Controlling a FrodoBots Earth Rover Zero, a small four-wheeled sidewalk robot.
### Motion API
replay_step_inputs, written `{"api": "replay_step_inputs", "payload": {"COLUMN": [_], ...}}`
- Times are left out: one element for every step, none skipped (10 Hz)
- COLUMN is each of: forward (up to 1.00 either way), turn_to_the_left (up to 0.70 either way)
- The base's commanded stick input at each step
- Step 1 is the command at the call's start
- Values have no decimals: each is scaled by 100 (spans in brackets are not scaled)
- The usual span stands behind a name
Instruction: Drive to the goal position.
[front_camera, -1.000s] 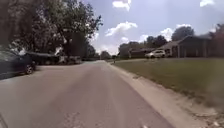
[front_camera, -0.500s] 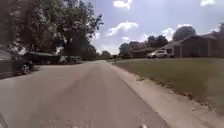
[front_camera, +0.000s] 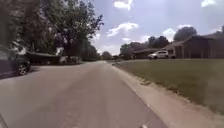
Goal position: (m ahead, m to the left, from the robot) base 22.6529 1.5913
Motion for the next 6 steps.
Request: {"api": "replay_step_inputs", "payload": {"forward": [70,70,70,70,70,70], "turn_to_the_left": [0,0,0,0,0,0]}}
